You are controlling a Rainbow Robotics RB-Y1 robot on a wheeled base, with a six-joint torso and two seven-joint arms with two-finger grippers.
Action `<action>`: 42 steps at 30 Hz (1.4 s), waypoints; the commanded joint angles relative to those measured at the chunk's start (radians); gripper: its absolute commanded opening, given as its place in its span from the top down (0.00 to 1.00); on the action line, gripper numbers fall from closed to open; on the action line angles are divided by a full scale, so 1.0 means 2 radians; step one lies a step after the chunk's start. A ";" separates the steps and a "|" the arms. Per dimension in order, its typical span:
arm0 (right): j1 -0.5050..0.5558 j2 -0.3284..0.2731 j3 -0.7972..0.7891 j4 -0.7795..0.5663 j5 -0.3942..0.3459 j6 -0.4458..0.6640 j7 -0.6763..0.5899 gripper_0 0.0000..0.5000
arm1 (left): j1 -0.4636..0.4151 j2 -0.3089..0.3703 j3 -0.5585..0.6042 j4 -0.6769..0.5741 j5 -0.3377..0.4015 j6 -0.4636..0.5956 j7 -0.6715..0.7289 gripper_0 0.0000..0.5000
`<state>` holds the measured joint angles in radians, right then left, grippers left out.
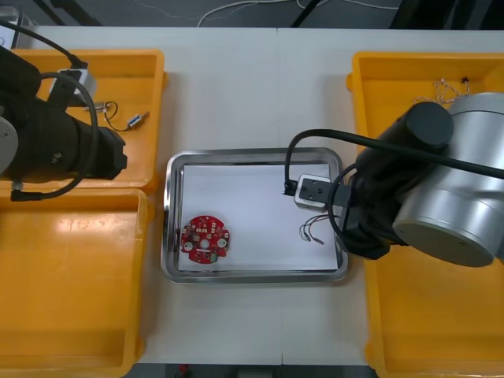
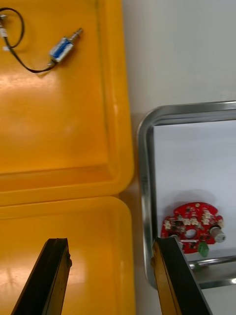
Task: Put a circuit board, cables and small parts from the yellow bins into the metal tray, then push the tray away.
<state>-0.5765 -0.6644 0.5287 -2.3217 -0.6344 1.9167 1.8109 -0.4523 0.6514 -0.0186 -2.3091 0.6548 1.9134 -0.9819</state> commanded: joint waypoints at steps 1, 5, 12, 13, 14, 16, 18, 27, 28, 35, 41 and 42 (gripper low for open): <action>-0.057 0.045 0.039 0.044 0.019 0.002 0.010 1.00 | 0.008 0.046 0.049 0.028 0.013 0.003 -0.093 0.00; -0.075 0.071 0.057 0.076 0.028 0.002 0.011 1.00 | 0.008 0.059 0.075 0.050 0.015 0.003 -0.124 0.00; -0.088 0.104 0.085 0.120 0.031 0.002 0.015 1.00 | 0.008 0.068 0.091 0.089 0.017 0.003 -0.193 0.00; -0.088 0.106 0.089 0.125 0.031 0.002 0.016 1.00 | 0.006 0.068 0.091 0.100 0.017 0.003 -0.204 0.00; -0.088 0.107 0.094 0.130 0.032 0.002 0.015 1.00 | 0.003 0.065 0.091 0.111 0.018 0.003 -0.215 0.00; -0.088 0.110 0.102 0.139 0.032 0.002 0.016 1.00 | -0.005 0.060 0.090 0.132 0.018 0.003 -0.234 0.00; -0.085 0.111 0.111 0.149 0.034 -0.002 0.014 1.00 | -0.014 0.054 0.090 0.153 0.016 0.003 -0.251 0.00; -0.068 0.137 0.131 0.190 0.061 -0.043 0.014 1.00 | -0.077 0.035 0.022 0.211 -0.030 0.003 -0.308 0.00; -0.068 0.138 0.131 0.192 0.063 -0.046 0.014 1.00 | -0.081 0.035 0.016 0.214 -0.031 0.003 -0.308 0.00; -0.053 0.156 0.139 0.214 0.085 -0.083 0.010 1.00 | -0.104 0.020 0.005 0.246 -0.026 -0.012 -0.318 0.00; -0.039 0.157 0.144 0.214 0.099 -0.093 0.009 0.87 | -0.142 -0.007 0.005 0.300 -0.060 -0.018 -0.358 0.00; -0.038 0.156 0.144 0.214 0.099 -0.092 0.007 0.82 | -0.147 -0.014 0.005 0.311 -0.066 -0.025 -0.366 0.00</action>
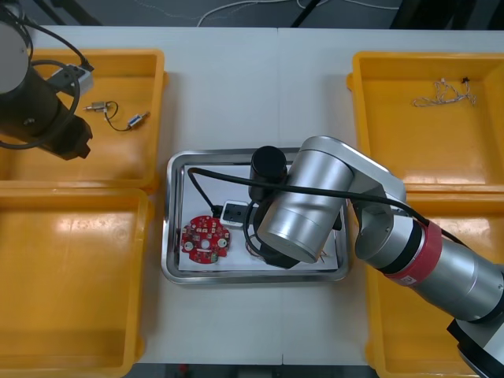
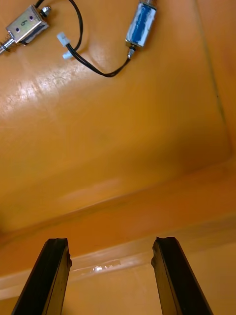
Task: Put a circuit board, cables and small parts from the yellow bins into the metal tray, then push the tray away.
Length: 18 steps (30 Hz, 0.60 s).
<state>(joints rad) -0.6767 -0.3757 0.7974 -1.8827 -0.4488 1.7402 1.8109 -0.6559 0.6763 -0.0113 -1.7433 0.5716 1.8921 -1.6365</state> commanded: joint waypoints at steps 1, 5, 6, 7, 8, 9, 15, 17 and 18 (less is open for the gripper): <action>0.014 0.011 0.009 -0.005 0.007 -0.004 0.006 0.75 | -0.049 -0.031 0.001 0.038 -0.027 -0.023 -0.044 0.00; 0.014 0.009 0.009 -0.006 0.009 -0.002 0.003 0.33 | -0.056 -0.041 0.001 0.066 -0.030 -0.053 -0.048 0.00; 0.014 0.007 0.009 -0.007 0.010 -0.002 0.002 0.20 | -0.059 -0.044 0.001 0.075 -0.031 -0.062 -0.051 0.00; 0.013 0.006 0.009 -0.007 0.011 -0.002 0.001 0.12 | -0.060 -0.045 0.000 0.079 -0.033 -0.066 -0.052 0.00; 0.014 0.005 0.009 -0.009 0.012 -0.002 0.000 0.00 | -0.064 -0.049 -0.002 0.088 -0.037 -0.072 -0.055 0.00; 0.013 0.004 0.009 -0.011 0.012 -0.001 0.000 0.00 | -0.069 -0.051 -0.007 0.096 -0.043 -0.077 -0.057 0.00; 0.013 -0.008 0.007 -0.035 0.013 0.006 -0.035 0.00 | -0.084 -0.062 -0.021 0.125 -0.065 -0.102 -0.064 0.00; 0.012 -0.012 0.005 -0.047 0.013 0.010 -0.047 0.00 | -0.088 -0.064 -0.021 0.135 -0.065 -0.109 -0.067 0.00; 0.011 -0.015 0.000 -0.055 0.012 0.017 -0.053 0.00 | -0.092 -0.064 -0.023 0.143 -0.065 -0.112 -0.070 0.00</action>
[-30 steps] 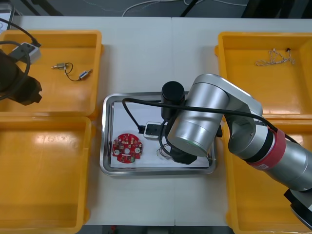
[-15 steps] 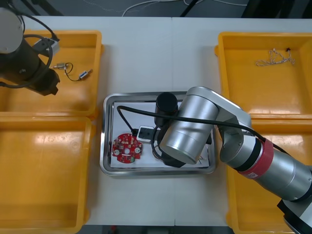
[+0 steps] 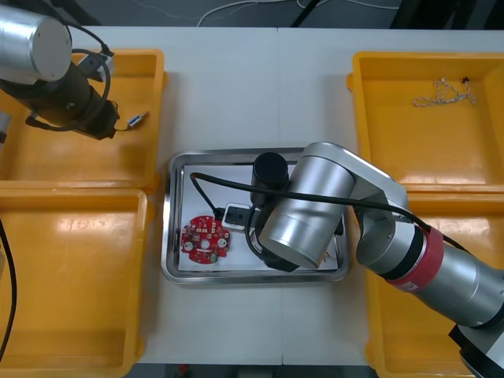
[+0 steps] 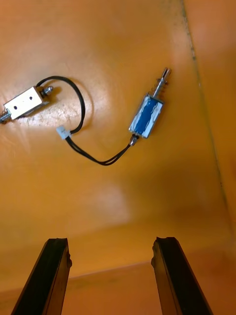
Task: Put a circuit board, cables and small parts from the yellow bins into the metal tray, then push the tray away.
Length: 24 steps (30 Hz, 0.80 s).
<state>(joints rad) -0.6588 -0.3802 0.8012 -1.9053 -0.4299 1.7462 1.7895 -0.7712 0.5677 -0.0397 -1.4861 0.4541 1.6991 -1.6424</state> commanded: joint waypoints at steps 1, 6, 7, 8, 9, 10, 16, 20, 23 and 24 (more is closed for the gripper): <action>0.001 -0.015 -0.007 -0.052 0.000 0.022 -0.048 0.00 | -0.039 -0.011 -0.012 0.022 -0.005 -0.020 -0.069 0.00; -0.011 -0.025 -0.036 -0.083 -0.027 0.060 -0.084 0.00 | -0.055 -0.012 -0.018 0.057 -0.002 -0.047 -0.078 0.00; -0.013 -0.028 -0.042 -0.088 -0.036 0.067 -0.096 0.00 | -0.057 -0.012 -0.018 0.064 -0.002 -0.054 -0.083 0.00; -0.015 -0.030 -0.047 -0.091 -0.040 0.070 -0.102 0.00 | -0.058 -0.013 -0.019 0.067 -0.002 -0.059 -0.088 0.00; -0.017 -0.034 -0.056 -0.097 -0.048 0.079 -0.117 0.00 | -0.061 -0.013 -0.021 0.073 -0.002 -0.066 -0.095 0.00; -0.019 -0.039 -0.066 -0.103 -0.057 0.086 -0.130 0.00 | -0.064 -0.014 -0.021 0.081 -0.003 -0.070 -0.096 0.00; -0.020 -0.071 -0.126 -0.126 -0.095 0.087 -0.205 0.00 | -0.078 -0.018 -0.042 0.103 -0.010 -0.096 -0.103 0.00; -0.020 -0.099 -0.171 -0.126 -0.123 0.087 -0.257 0.00 | -0.083 -0.021 -0.058 0.119 -0.009 -0.126 -0.108 0.00; -0.020 -0.124 -0.196 -0.126 -0.134 0.087 -0.293 0.00 | -0.083 -0.024 -0.063 0.121 -0.008 -0.136 -0.122 0.00; -0.020 -0.128 -0.200 -0.126 -0.136 0.087 -0.300 0.00 | -0.083 -0.024 -0.063 0.121 -0.008 -0.137 -0.125 0.00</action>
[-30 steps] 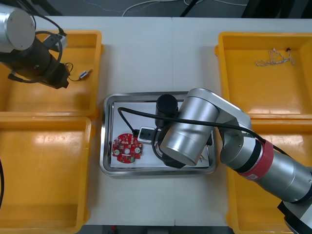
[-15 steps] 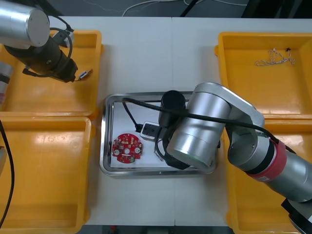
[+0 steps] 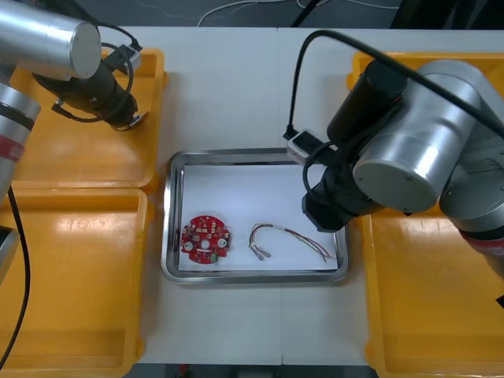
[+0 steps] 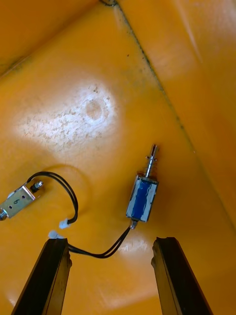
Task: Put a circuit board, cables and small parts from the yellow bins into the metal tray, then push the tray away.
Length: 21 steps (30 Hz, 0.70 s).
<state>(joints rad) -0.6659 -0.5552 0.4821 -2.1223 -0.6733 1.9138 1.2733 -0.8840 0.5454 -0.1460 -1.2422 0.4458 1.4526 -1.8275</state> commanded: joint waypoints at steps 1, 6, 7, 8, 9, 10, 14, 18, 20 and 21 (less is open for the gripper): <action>-0.016 -0.048 -0.049 -0.017 -0.018 0.003 -0.055 0.00 | -0.027 -0.013 -0.010 -0.001 -0.002 -0.013 -0.035 0.00; -0.016 -0.085 -0.082 -0.009 -0.041 0.003 -0.115 0.00 | -0.027 -0.017 -0.010 0.004 0.003 -0.016 -0.042 0.00; -0.016 -0.094 -0.088 -0.005 -0.048 0.003 -0.127 0.00 | -0.026 -0.019 -0.010 0.011 0.003 -0.020 -0.043 0.00; -0.016 -0.102 -0.098 0.001 -0.055 0.003 -0.139 0.00 | -0.027 -0.020 -0.010 0.017 0.003 -0.028 -0.046 0.00; -0.016 -0.104 -0.101 0.004 -0.058 0.003 -0.143 0.00 | -0.027 -0.020 -0.010 0.020 0.004 -0.032 -0.047 0.00; -0.016 -0.110 -0.111 0.011 -0.065 0.003 -0.153 0.00 | -0.026 -0.022 -0.010 0.027 0.006 -0.041 -0.049 0.00; -0.016 -0.124 -0.145 0.037 -0.086 0.003 -0.182 0.00 | -0.027 -0.023 -0.009 0.043 0.008 -0.061 -0.054 0.00; -0.016 -0.140 -0.174 0.063 -0.092 0.003 -0.183 0.00 | -0.027 -0.023 -0.006 0.052 0.013 -0.068 -0.060 0.00; -0.017 -0.148 -0.184 0.072 -0.093 0.003 -0.180 0.00 | -0.027 -0.023 -0.006 0.054 0.014 -0.069 -0.060 0.00; -0.016 -0.153 -0.190 0.081 -0.093 0.003 -0.179 0.00 | -0.027 -0.023 -0.006 0.054 0.015 -0.069 -0.060 0.00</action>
<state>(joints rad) -0.6662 -0.7980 0.1623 -1.9863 -0.8491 1.9157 0.9234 -0.8849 0.5144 -0.1568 -1.1315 0.4623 1.3276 -1.8288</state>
